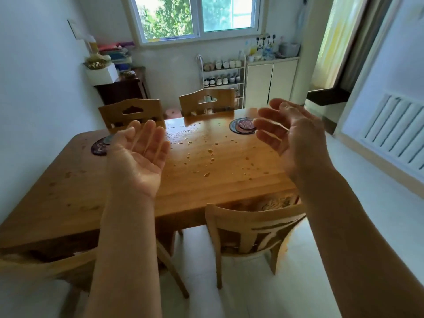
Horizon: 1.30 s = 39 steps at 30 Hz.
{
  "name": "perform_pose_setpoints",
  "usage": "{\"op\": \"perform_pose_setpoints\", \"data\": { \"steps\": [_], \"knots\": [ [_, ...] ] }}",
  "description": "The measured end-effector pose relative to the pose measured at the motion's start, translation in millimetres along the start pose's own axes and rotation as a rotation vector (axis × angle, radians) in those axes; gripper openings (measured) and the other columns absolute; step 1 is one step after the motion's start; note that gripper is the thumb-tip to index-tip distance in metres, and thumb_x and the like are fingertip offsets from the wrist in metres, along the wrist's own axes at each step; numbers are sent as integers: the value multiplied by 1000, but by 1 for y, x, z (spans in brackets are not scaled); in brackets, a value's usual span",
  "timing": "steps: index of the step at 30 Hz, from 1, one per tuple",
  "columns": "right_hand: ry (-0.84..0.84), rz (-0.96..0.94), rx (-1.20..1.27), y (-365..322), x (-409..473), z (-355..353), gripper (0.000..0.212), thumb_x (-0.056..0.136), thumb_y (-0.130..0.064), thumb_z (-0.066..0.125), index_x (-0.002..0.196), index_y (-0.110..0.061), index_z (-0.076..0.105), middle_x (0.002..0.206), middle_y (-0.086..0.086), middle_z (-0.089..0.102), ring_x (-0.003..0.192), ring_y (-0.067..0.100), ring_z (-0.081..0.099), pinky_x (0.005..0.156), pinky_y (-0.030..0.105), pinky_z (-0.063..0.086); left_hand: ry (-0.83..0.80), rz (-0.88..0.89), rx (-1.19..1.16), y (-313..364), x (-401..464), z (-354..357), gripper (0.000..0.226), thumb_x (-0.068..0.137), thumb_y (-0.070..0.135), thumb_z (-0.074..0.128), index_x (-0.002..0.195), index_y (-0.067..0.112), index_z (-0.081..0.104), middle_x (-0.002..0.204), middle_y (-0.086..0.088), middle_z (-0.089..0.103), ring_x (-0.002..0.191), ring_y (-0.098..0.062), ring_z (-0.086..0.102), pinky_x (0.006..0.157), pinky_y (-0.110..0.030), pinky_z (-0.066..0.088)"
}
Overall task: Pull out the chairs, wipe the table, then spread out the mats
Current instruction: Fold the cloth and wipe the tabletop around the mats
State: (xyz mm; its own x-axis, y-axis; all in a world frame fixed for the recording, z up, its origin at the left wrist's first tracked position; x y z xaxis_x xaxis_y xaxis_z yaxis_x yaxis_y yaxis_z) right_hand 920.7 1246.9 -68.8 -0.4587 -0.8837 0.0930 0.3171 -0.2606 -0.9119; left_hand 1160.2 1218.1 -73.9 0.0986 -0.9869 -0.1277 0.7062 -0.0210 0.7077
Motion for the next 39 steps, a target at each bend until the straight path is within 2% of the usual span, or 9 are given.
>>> {"op": "perform_pose_setpoints", "data": {
  "steps": [6,9,13,20,29,39],
  "knots": [
    [116,-69,41,-41,36,-99,21,101,-21,48,113,-12,63,99,6,75,91,22,73,78,36,58,-147,24,30,-74,1,87,26,96,23,48,118,17,59,114,-1,72,101,-20,71,88,-38,54],
    [194,-96,-6,-68,62,-167,22,100,-21,50,113,-12,64,98,6,75,88,20,74,76,33,57,-194,-44,13,-129,2,145,19,95,23,48,109,18,59,114,-1,72,101,-19,71,87,-37,54],
    [246,-116,-26,-109,100,-255,17,99,-19,52,103,-13,67,88,4,75,81,19,73,73,33,56,-266,-143,-33,-203,4,223,13,93,21,48,102,18,57,108,1,73,96,-17,72,80,-33,56],
    [279,-138,-8,-169,168,-375,19,98,-15,50,99,-14,69,89,7,75,80,20,72,72,33,56,-282,-195,-50,-308,7,336,11,95,20,45,93,18,56,102,1,72,89,-18,72,79,-31,55],
    [241,-130,24,-171,302,-440,20,98,-15,49,98,-15,69,86,6,75,77,20,72,67,30,55,-217,-118,-42,-382,79,410,12,95,20,45,100,18,56,107,-1,73,90,-18,73,78,-32,56],
    [134,-122,-26,-179,528,-453,20,99,-16,48,98,-14,68,85,7,75,79,21,72,76,35,57,-182,-42,-98,-447,236,528,11,94,21,45,94,19,55,105,0,73,91,-18,72,80,-32,55]
  ]
}}
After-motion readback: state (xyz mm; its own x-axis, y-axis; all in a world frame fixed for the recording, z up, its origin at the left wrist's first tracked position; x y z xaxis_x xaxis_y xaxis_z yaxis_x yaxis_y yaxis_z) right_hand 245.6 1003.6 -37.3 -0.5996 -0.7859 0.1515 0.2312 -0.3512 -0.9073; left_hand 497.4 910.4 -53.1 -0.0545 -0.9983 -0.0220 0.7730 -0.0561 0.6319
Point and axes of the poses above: each hand's wrist, its own x-axis towards the middle knuckle, its own z-axis out of the palm, y = z × x, the point moved 2 cm from there along x, towards the middle knuckle
